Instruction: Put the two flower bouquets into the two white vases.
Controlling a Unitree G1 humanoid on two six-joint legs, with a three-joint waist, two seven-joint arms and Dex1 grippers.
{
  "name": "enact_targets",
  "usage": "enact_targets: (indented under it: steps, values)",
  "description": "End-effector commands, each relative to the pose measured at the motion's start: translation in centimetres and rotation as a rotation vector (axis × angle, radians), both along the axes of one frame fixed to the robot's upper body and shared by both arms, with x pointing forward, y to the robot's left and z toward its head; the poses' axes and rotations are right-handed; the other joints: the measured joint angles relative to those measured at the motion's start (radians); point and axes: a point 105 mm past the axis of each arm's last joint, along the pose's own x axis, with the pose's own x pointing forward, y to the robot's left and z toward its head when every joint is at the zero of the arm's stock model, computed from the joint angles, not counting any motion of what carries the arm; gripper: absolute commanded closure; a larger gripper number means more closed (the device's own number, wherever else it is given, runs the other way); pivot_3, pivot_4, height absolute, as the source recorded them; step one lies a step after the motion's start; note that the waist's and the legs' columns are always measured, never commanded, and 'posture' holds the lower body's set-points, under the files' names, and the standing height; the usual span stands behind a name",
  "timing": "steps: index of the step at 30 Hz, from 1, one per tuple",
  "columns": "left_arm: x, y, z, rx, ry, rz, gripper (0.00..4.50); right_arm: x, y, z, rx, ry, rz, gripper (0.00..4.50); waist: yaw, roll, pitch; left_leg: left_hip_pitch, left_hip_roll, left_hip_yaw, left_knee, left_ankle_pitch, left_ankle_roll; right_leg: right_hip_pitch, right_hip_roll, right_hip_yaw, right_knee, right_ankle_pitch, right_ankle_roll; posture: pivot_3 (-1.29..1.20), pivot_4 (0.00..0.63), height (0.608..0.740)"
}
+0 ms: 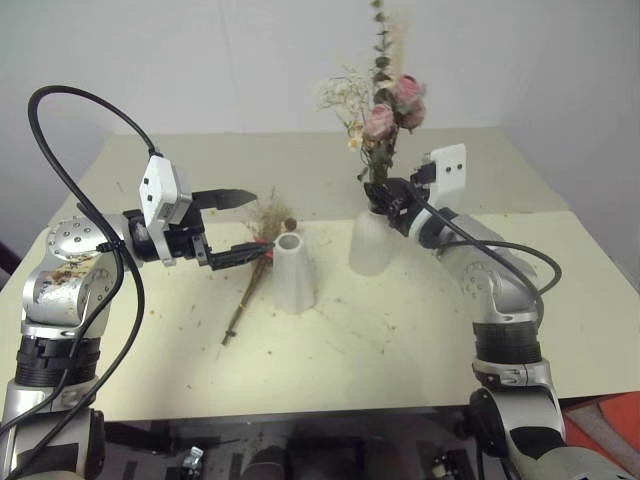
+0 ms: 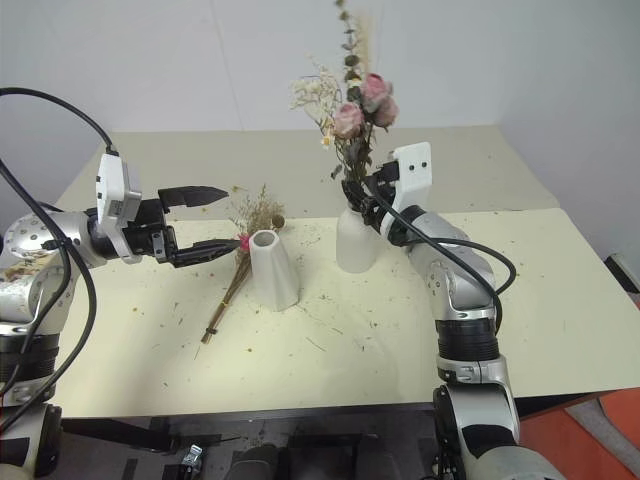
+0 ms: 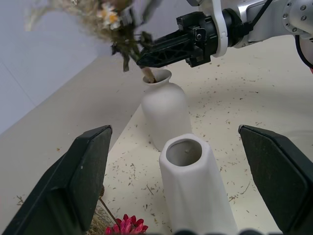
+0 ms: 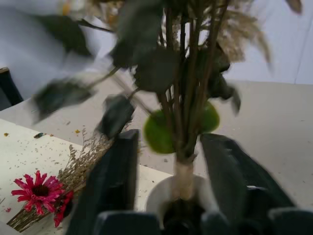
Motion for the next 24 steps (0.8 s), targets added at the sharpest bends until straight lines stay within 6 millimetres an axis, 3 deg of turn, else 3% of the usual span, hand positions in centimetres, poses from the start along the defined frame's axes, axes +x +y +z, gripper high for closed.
enact_targets:
  steps: [1,3,10,18,21,24]
  values:
    - [-0.1,0.0,1.0,0.009,-0.048,-0.004,0.0,-0.9,-0.1,1.5,-0.028,-0.088,-0.006,0.73,0.001,0.0,0.0,0.0,0.0,0.0,0.0,0.0,0.0,0.0,0.0,0.0,0.0,0.0,0.0,0.0,0.15,0.74]
    - [-0.1,0.0,1.0,0.012,-0.048,-0.003,0.0,-1.2,-0.2,1.4,-0.023,-0.087,-0.005,0.03,0.001,0.0,0.0,0.0,0.0,0.0,0.0,0.0,0.0,0.0,0.0,0.0,0.0,0.0,0.0,0.0,0.15,0.74]
    - [-0.4,0.4,1.1,-0.009,-0.043,0.01,0.0,-4.0,-2.0,0.0,-0.066,-0.098,-0.024,0.03,0.004,0.0,0.0,0.0,0.0,0.0,0.0,0.0,0.0,0.0,0.0,0.0,0.0,0.0,0.0,0.0,0.15,0.74]
    - [-2.4,3.4,2.3,-0.21,0.045,0.17,0.0,-9.3,-3.5,0.5,-0.319,-0.162,0.078,0.03,-0.002,0.0,0.0,0.001,0.001,0.0,0.0,0.0,0.0,0.001,0.0,0.001,0.0,0.0,0.001,0.0,0.15,0.74]
    - [-3.1,3.9,0.9,-0.219,0.131,0.306,0.0,-9.9,-4.5,0.6,-0.408,-0.123,0.115,0.03,0.0,-0.001,0.0,0.004,0.002,0.0,0.0,0.0,0.0,0.004,0.001,0.001,-0.001,-0.001,0.002,0.0,0.15,0.74]
    - [-2.9,4.0,-1.9,-0.084,0.21,0.504,0.0,-10.3,-5.1,0.8,-0.446,-0.09,0.157,0.03,0.004,-0.001,0.0,0.004,0.002,0.0,0.0,0.0,0.0,0.005,0.0,0.001,-0.002,-0.005,0.008,0.0,0.15,0.74]
